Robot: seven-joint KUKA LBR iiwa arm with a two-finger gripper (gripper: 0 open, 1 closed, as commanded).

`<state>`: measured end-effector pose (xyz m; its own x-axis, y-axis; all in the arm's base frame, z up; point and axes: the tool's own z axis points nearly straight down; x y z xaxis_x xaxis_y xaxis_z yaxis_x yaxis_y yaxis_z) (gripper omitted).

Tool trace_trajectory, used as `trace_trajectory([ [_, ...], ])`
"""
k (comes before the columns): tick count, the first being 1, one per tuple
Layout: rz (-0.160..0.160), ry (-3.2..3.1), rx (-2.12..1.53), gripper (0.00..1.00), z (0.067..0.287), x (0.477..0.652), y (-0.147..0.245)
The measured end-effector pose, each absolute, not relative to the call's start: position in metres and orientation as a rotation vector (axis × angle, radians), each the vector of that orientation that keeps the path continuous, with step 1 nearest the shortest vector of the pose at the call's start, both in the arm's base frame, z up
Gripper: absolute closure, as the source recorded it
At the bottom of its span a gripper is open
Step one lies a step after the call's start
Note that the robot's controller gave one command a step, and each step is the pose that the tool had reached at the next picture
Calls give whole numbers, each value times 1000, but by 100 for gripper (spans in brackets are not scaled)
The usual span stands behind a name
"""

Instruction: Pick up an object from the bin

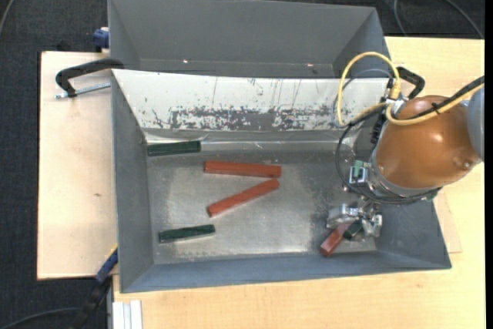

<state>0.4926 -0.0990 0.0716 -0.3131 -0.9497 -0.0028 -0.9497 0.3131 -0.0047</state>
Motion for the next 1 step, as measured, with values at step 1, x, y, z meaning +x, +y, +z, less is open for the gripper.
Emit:
trace_trajectory([
  [1,-14,2462,-1934,100,234,506,-101],
])
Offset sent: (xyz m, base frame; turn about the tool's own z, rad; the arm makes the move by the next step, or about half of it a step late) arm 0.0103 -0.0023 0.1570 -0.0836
